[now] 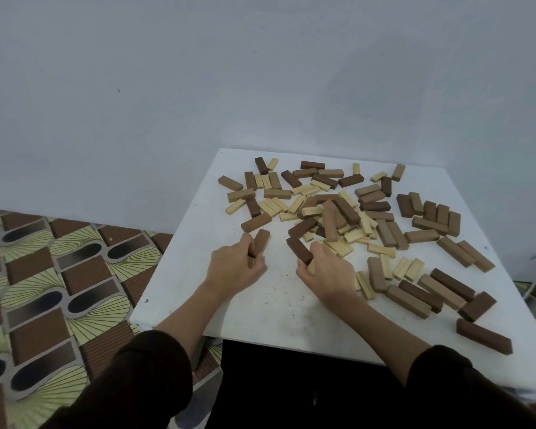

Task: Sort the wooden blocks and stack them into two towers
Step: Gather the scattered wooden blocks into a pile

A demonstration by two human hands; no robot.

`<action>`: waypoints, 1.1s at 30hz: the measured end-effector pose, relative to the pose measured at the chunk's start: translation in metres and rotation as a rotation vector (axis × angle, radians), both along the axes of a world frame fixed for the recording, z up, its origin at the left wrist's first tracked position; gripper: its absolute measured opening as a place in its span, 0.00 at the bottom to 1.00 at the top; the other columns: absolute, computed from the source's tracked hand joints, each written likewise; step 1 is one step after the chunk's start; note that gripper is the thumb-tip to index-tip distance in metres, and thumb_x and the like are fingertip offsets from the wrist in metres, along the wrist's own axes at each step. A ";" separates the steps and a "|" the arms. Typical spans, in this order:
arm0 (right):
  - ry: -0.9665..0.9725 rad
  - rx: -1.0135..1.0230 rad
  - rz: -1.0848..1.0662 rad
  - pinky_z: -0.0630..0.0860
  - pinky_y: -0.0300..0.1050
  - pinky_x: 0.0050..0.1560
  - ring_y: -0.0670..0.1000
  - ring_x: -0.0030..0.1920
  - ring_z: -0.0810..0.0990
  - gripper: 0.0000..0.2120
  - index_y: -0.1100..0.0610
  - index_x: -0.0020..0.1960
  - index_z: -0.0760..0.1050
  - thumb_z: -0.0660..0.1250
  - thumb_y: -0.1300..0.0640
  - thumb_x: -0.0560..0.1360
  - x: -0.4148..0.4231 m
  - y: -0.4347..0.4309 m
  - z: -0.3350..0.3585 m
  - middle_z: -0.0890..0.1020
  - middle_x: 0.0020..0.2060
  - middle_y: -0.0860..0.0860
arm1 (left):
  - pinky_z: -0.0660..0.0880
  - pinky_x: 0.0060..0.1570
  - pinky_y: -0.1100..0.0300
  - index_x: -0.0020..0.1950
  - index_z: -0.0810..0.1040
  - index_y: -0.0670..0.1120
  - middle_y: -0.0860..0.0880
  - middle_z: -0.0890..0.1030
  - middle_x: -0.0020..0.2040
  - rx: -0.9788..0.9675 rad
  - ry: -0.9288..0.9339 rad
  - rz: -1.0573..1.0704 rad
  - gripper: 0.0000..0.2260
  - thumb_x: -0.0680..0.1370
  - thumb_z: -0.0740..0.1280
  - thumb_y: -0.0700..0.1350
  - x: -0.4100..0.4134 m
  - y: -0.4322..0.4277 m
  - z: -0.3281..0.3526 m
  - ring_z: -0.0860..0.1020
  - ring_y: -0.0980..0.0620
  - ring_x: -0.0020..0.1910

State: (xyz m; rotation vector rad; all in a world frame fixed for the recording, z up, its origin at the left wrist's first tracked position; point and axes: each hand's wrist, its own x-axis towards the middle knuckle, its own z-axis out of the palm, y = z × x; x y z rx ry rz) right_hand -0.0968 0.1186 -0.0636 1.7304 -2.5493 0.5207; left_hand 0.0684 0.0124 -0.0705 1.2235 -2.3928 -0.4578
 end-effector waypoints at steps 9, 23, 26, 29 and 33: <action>-0.106 -0.067 -0.074 0.65 0.44 0.34 0.55 0.40 0.78 0.14 0.58 0.56 0.68 0.60 0.49 0.78 -0.026 -0.005 0.015 0.74 0.40 0.49 | 0.62 0.28 0.60 0.39 0.63 0.48 0.54 0.65 0.25 0.015 0.237 -0.113 0.10 0.70 0.64 0.50 -0.041 0.003 0.002 0.64 0.55 0.23; -0.234 -0.264 -0.274 0.65 0.42 0.39 0.50 0.43 0.70 0.12 0.58 0.49 0.68 0.61 0.48 0.78 -0.090 -0.046 0.032 0.71 0.45 0.51 | 0.63 0.30 0.69 0.56 0.71 0.47 0.58 0.70 0.31 0.069 0.309 -0.096 0.09 0.77 0.65 0.46 -0.134 -0.025 0.026 0.70 0.59 0.29; -0.174 -0.265 -0.250 0.67 0.43 0.44 0.54 0.50 0.70 0.15 0.62 0.51 0.72 0.64 0.49 0.76 -0.093 -0.052 0.022 0.72 0.49 0.56 | 0.63 0.33 0.69 0.55 0.73 0.47 0.58 0.72 0.34 0.040 0.258 -0.148 0.09 0.76 0.64 0.46 -0.141 -0.025 0.021 0.72 0.57 0.34; -0.122 -0.305 -0.239 0.69 0.52 0.50 0.59 0.50 0.71 0.15 0.63 0.50 0.74 0.69 0.51 0.73 -0.092 -0.054 0.015 0.73 0.49 0.60 | 0.66 0.37 0.63 0.53 0.74 0.47 0.56 0.73 0.42 0.010 0.238 -0.205 0.08 0.77 0.64 0.48 -0.143 -0.026 0.014 0.71 0.55 0.40; -0.109 -0.290 -0.234 0.68 0.52 0.52 0.60 0.51 0.71 0.16 0.63 0.52 0.73 0.69 0.50 0.74 -0.092 -0.052 0.014 0.74 0.51 0.60 | 0.69 0.39 0.63 0.56 0.74 0.48 0.54 0.76 0.47 -0.002 0.238 -0.232 0.11 0.78 0.63 0.52 -0.139 -0.030 0.011 0.72 0.55 0.42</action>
